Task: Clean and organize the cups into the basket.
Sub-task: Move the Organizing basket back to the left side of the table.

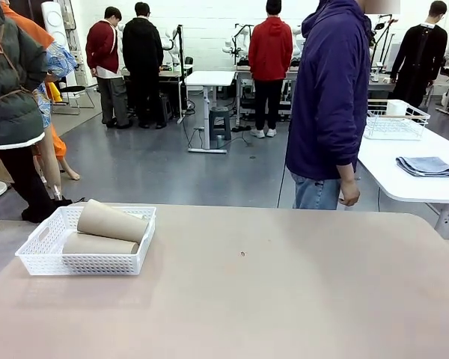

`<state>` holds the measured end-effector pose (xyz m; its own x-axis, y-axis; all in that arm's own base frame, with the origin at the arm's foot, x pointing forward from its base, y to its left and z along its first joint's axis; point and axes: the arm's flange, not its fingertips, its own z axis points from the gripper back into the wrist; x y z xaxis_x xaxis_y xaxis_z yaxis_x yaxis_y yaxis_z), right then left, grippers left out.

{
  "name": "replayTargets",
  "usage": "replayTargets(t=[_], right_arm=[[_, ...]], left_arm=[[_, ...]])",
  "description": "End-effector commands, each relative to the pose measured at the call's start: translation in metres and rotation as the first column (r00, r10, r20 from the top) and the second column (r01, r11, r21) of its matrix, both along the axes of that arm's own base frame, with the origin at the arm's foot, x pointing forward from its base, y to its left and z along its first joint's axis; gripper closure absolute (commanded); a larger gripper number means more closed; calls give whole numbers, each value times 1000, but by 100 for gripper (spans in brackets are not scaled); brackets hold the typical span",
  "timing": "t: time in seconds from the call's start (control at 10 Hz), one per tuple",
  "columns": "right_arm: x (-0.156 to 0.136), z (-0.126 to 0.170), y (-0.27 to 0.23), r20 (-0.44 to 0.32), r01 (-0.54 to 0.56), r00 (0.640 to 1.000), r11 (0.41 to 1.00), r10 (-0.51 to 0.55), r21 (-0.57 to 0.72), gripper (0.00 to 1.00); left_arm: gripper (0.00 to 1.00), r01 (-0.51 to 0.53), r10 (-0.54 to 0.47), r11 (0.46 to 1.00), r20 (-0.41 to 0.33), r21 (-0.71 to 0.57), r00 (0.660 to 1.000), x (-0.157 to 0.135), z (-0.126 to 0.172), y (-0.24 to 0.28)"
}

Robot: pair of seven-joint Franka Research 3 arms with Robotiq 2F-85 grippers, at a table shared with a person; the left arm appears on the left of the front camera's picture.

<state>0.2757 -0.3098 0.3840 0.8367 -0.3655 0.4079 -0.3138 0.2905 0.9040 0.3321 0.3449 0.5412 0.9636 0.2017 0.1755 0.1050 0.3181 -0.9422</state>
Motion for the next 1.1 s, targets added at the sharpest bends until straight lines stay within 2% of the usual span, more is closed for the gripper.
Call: replayTargets(t=[0.0,0.2,0.3,1.0], right_arm=[[-2,2,3,-11,8,1000,1000,-8,-4,0],[-2,2,3,-11,8,1000,1000,-8,-4,0],[-2,2,3,-11,8,1000,1000,-8,-4,0],[-2,2,3,-11,8,1000,1000,-8,-4,0]], left_arm=[[0,29,-29,1000,11,1,1000,16,10,38],[0,11,-10,1000,23,-7,1000,19,11,37],[0,12,-12,1000,-5,-9,1000,14,-12,15],[0,12,-12,1000,-5,-9,1000,14,-12,15]])
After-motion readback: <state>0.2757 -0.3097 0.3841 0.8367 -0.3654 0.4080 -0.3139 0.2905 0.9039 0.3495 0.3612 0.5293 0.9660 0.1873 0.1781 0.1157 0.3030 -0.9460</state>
